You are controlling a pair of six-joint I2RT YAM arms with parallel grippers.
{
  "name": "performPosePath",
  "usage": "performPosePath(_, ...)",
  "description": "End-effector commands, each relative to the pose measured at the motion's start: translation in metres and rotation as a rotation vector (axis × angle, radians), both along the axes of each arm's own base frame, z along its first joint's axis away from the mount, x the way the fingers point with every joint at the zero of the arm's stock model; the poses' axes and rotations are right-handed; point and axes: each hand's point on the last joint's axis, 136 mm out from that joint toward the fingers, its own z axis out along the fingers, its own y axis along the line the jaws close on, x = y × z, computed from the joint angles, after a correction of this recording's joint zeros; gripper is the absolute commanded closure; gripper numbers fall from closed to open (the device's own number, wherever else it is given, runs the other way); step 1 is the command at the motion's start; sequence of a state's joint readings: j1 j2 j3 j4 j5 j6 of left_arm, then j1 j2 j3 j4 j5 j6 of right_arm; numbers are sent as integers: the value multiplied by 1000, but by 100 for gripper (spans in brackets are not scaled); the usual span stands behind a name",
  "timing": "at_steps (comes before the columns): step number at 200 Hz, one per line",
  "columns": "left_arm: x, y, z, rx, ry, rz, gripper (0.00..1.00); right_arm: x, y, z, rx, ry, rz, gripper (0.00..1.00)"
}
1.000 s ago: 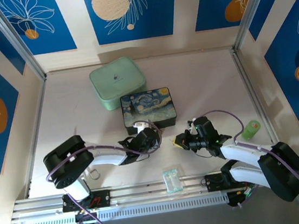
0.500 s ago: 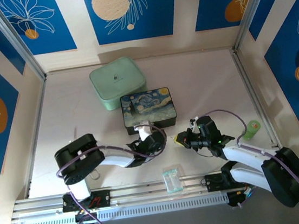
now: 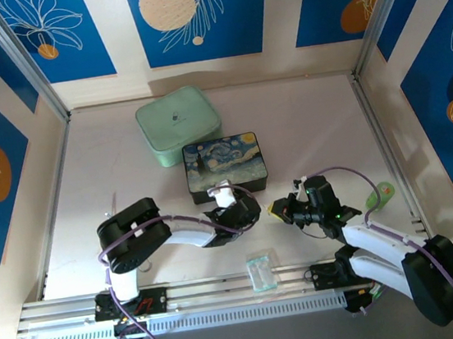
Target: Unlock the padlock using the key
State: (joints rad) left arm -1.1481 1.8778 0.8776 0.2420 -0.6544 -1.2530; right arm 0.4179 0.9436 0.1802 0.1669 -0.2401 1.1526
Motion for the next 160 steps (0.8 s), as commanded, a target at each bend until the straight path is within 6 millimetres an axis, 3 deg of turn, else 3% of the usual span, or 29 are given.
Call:
performPosePath(1, -11, 6, -8, 63, 53, -47, 76, -9, -2, -8, -3, 27, 20, 100)
performPosePath(24, -17, 6, -2, 36, 61, -89, 86, -11, 5, -6, 24, 69, 69, 100)
performPosePath(66, -23, 10, 3, 30, 71, -122, 90, -3, 20, -1, 89, 76, 127, 100)
performPosePath(160, -33, 3, 12, -243, 159, -156, 96, -5, 38, -4, 166, 105, 248, 100)
